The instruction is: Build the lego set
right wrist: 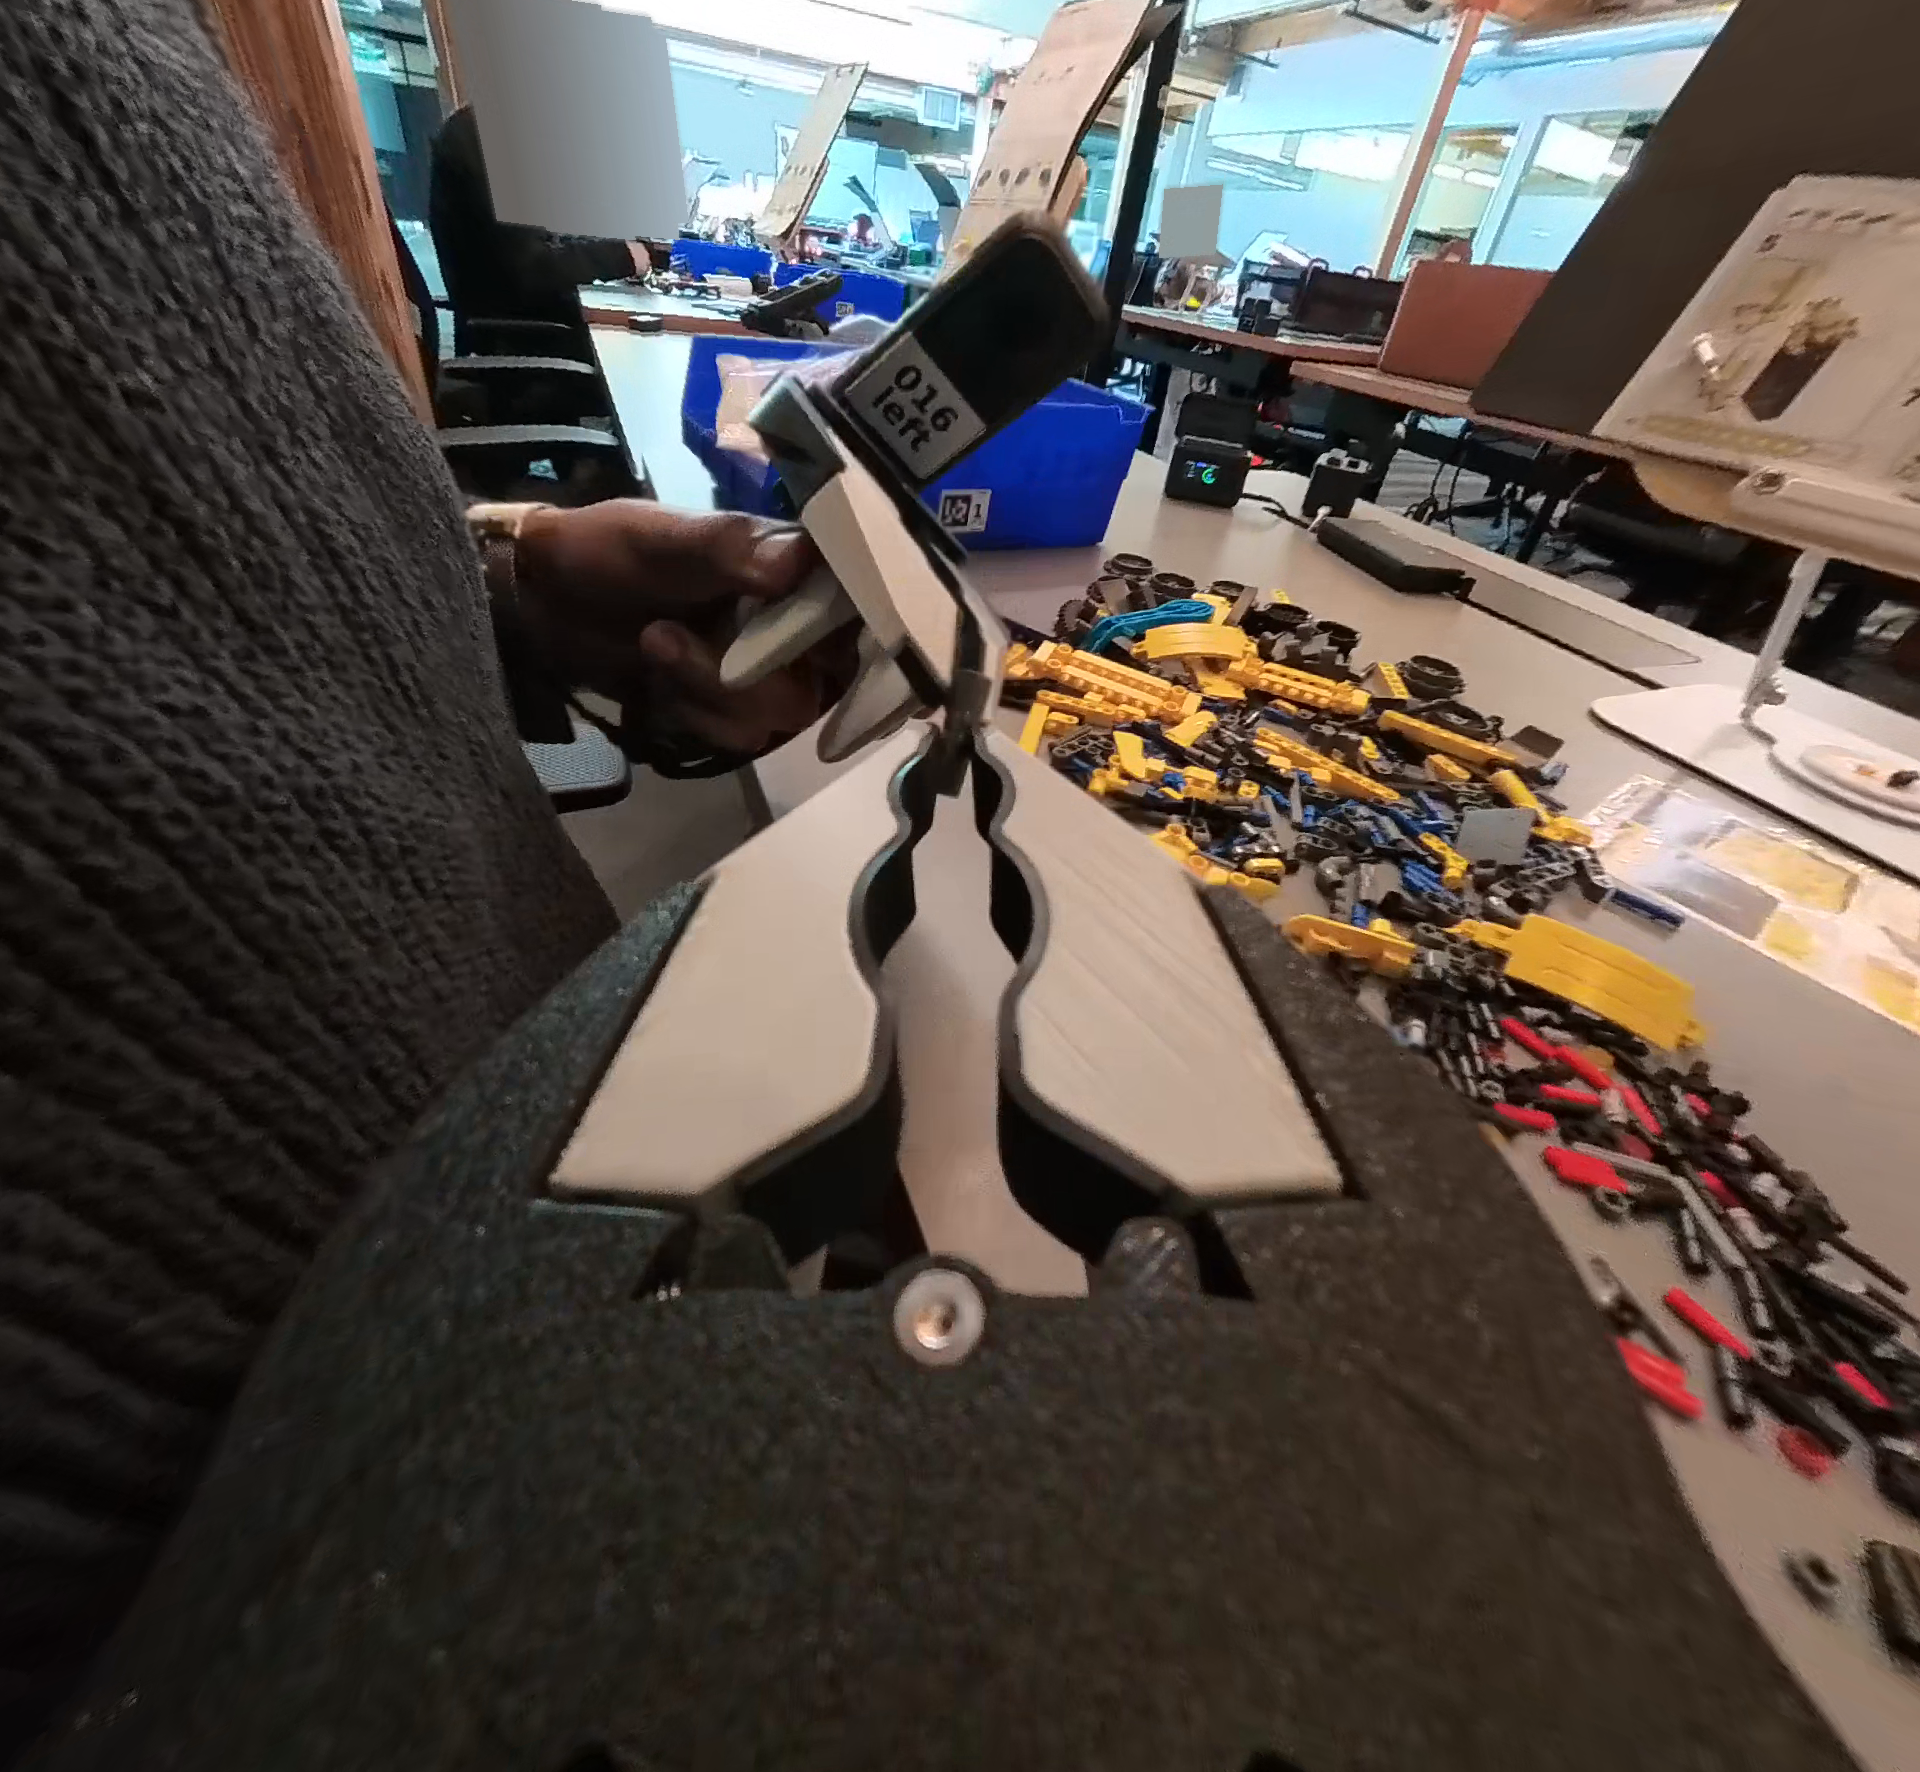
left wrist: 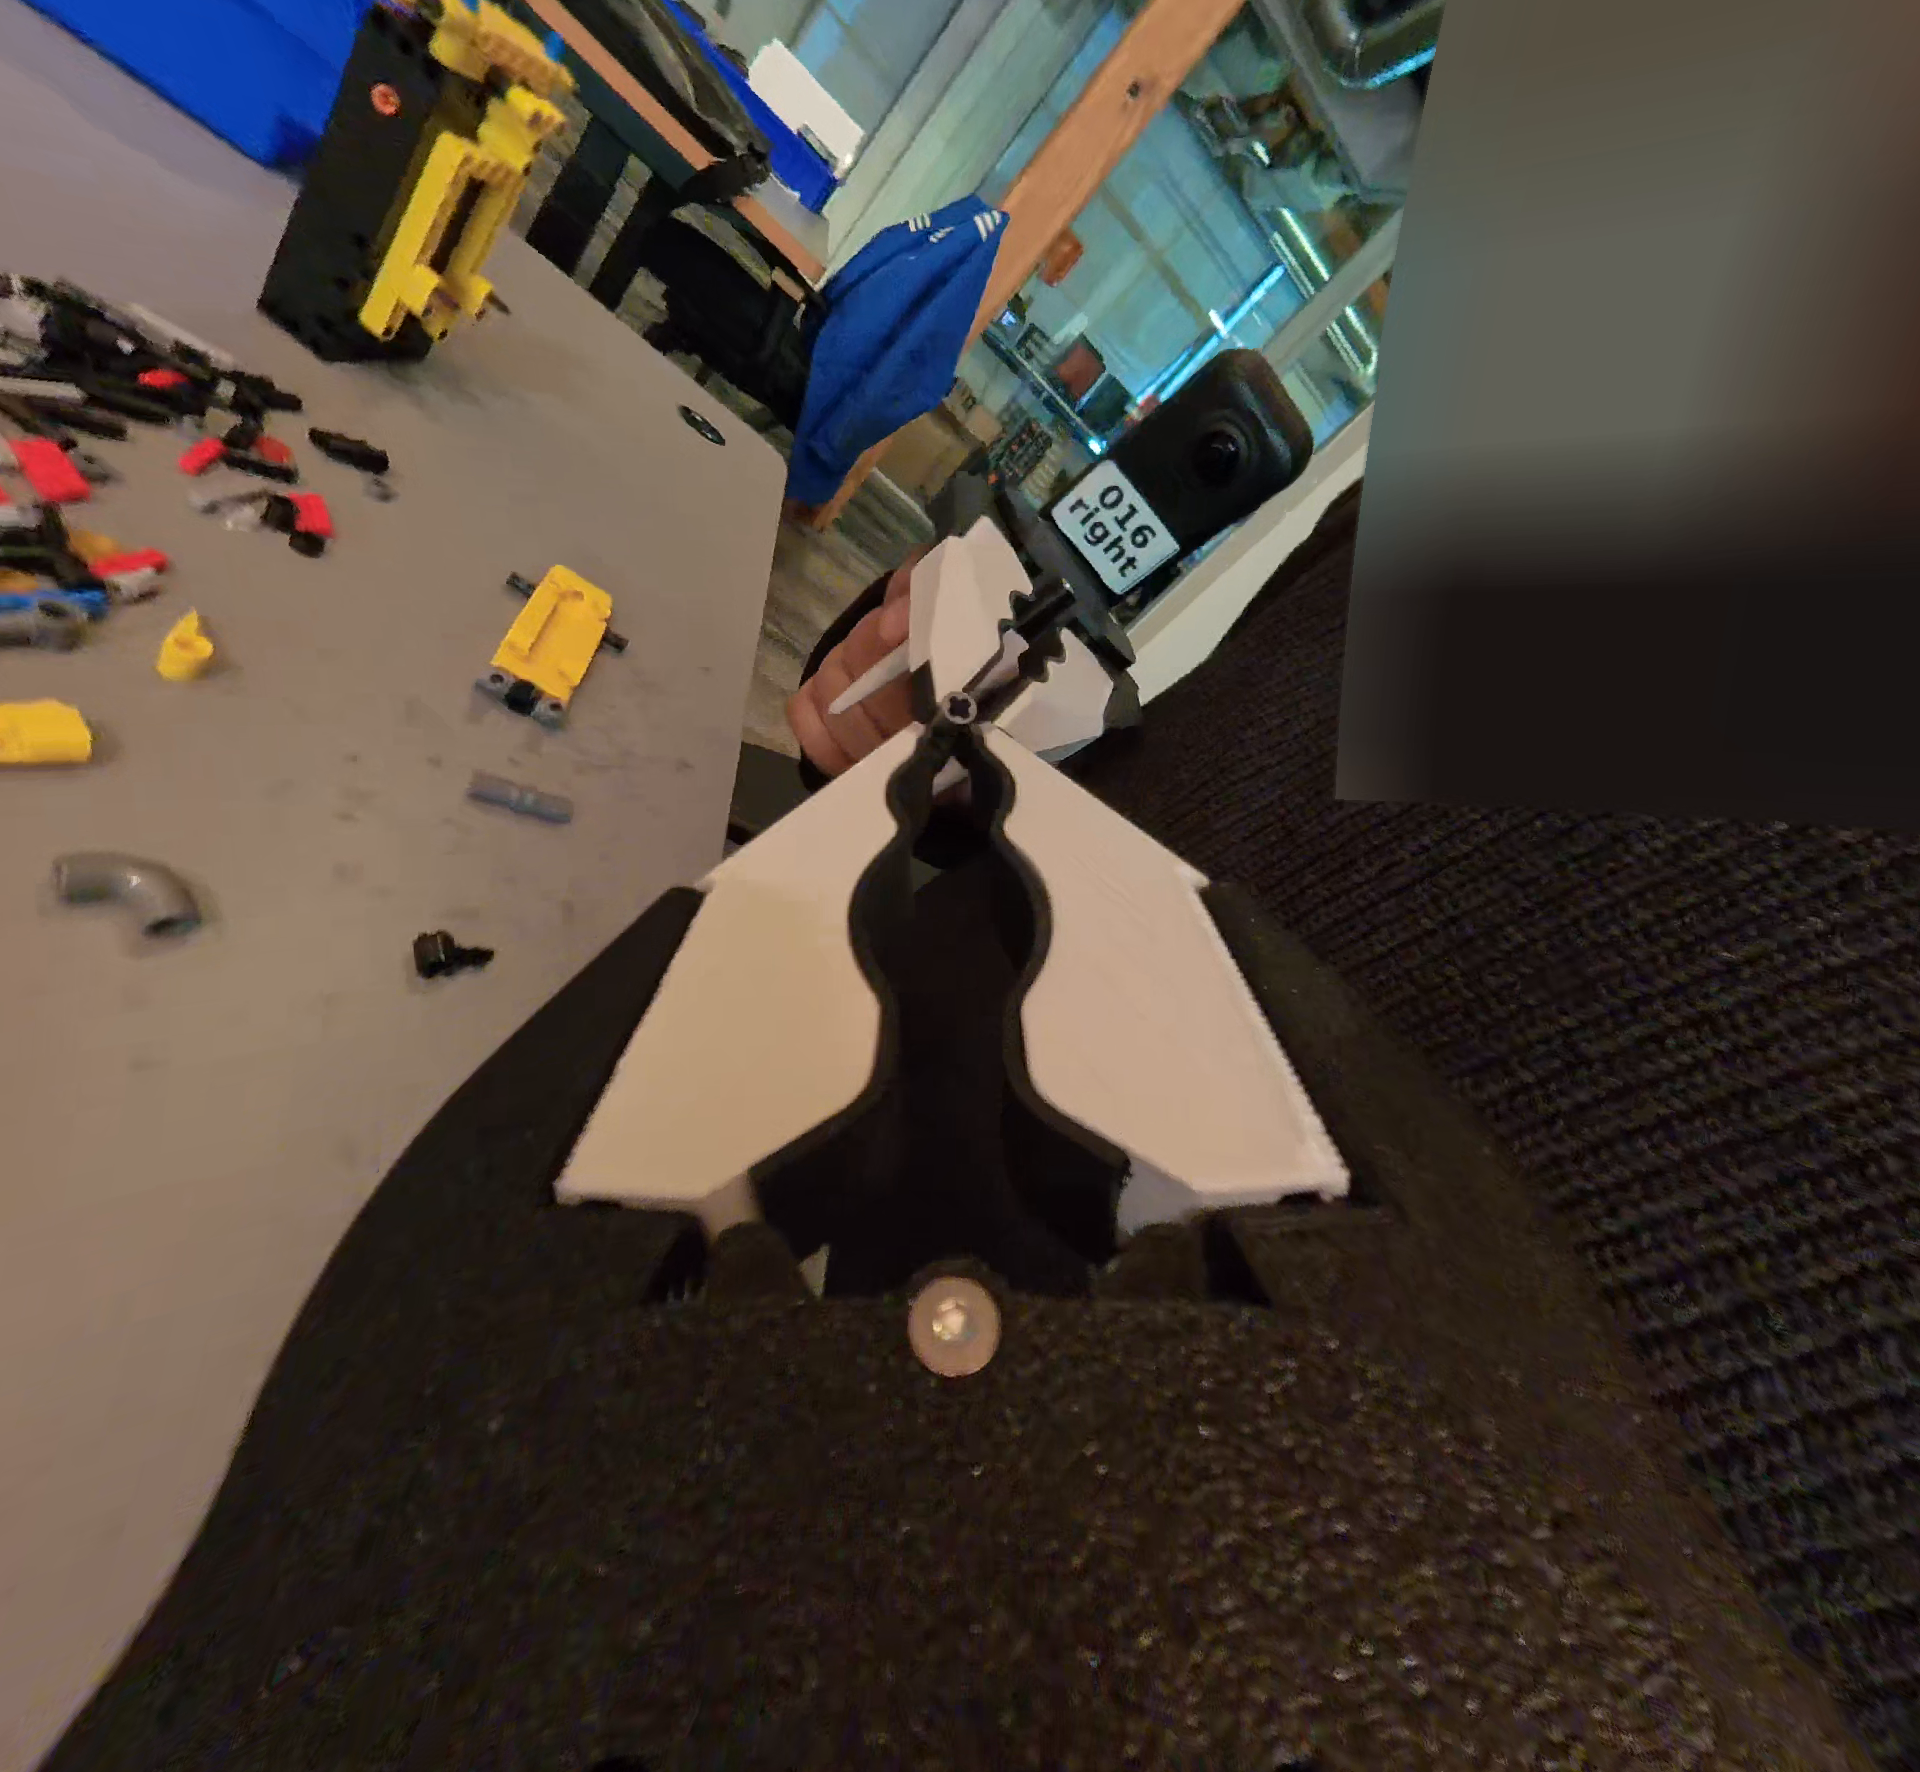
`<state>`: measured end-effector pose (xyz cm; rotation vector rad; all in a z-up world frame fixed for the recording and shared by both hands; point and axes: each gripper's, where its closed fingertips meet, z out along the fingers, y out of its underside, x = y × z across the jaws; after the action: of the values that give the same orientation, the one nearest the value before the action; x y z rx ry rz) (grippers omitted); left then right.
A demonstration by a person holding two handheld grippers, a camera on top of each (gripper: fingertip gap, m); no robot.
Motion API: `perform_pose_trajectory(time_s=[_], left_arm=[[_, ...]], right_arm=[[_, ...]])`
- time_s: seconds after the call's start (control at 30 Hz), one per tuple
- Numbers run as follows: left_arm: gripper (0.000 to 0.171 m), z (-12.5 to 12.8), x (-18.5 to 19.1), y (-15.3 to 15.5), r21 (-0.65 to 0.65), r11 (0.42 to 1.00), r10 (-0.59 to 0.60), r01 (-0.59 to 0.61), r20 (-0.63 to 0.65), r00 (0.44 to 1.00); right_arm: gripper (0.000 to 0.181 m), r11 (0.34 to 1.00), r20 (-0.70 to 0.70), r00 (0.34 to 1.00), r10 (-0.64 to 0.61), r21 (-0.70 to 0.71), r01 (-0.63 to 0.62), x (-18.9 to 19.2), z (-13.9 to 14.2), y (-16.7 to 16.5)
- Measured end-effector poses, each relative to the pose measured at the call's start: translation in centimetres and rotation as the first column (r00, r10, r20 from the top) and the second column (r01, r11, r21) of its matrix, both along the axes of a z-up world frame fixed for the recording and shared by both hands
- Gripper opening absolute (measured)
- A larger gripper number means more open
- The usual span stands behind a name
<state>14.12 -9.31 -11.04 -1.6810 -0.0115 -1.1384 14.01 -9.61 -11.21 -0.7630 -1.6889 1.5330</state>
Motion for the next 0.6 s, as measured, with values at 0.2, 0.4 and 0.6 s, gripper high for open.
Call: perform_pose_trajectory(time_s=[0.2,0.4,0.6], left_arm=[[0.002,0.0,-2.1,0.5,0.021,0.994,0.103,-0.107,0.155,0.983],[0.002,0.3,-3.5,0.9,0.041,0.986,0.146,-0.165,0.287,0.947],[0.002,0.2,-2.5,1.1,0.033,0.992,0.110,-0.125,0.289,0.951]], right_arm=[[0.017,0.997,-0.033,0.996,-0.078,-0.005,0.078,-1.4,-0.4,0.8],[0.029,0.990,-0.040,0.990,-0.134,-0.041,0.132,-2.2,-0.7,1.5],[0.013,0.992,-0.061,0.990,-0.125,-0.039,0.123,-2.2,-0.5,1.1]])
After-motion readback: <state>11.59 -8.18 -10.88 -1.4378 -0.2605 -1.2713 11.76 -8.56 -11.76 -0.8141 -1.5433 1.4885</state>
